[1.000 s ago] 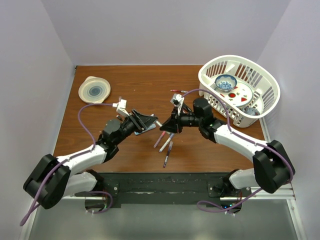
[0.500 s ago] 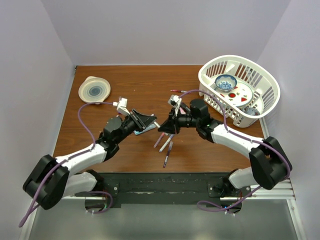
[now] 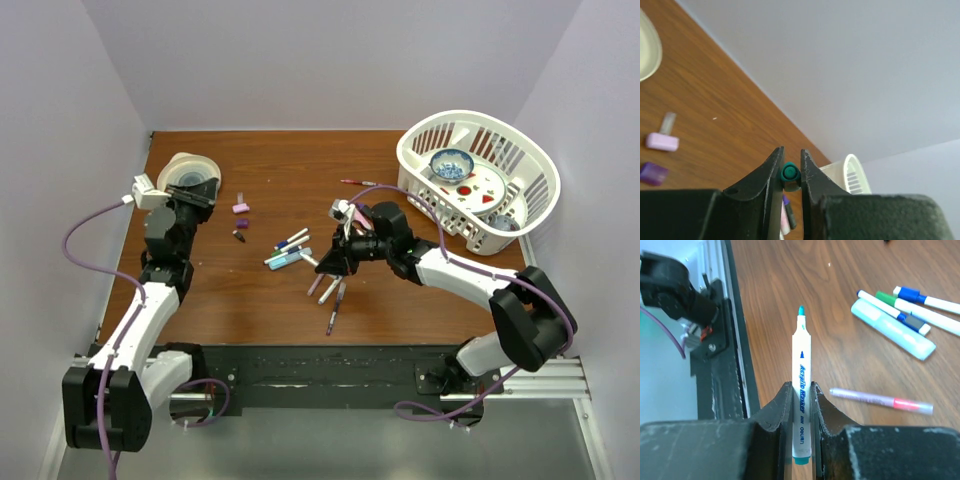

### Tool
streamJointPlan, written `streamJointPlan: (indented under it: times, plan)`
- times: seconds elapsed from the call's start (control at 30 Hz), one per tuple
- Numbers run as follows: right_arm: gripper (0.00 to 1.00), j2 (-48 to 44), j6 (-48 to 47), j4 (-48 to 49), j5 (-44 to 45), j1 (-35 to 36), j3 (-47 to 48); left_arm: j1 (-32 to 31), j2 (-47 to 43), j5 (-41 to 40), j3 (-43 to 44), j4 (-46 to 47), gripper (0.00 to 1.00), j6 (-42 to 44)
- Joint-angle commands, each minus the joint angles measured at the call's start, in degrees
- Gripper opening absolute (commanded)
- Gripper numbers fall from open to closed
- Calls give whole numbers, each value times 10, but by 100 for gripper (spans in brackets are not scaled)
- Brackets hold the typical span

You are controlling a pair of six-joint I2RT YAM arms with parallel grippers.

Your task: Open the pen caps

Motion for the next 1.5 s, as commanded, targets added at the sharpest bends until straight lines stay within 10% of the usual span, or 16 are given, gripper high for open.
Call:
streamJointPlan:
  times: [0.0, 0.37, 0.77, 1.1, 1.47]
  plan:
    - [0, -20, -90, -73, 43, -6, 24, 17, 38, 19, 4, -76, 0, 41]
    - [0, -20, -187, -153, -2, -75, 56, 52, 203, 54, -58, -55, 0, 57]
    - [0, -5, -195, -167, 7, -84, 67, 54, 311, 87, -19, -35, 44, 50]
    - [0, -14, -201, -174, 56, -103, 70, 58, 226, 94, 14, -90, 70, 79]
    - [0, 20, -222, -185, 311, -147, 94, 60, 48, 228, 90, -209, 87, 343]
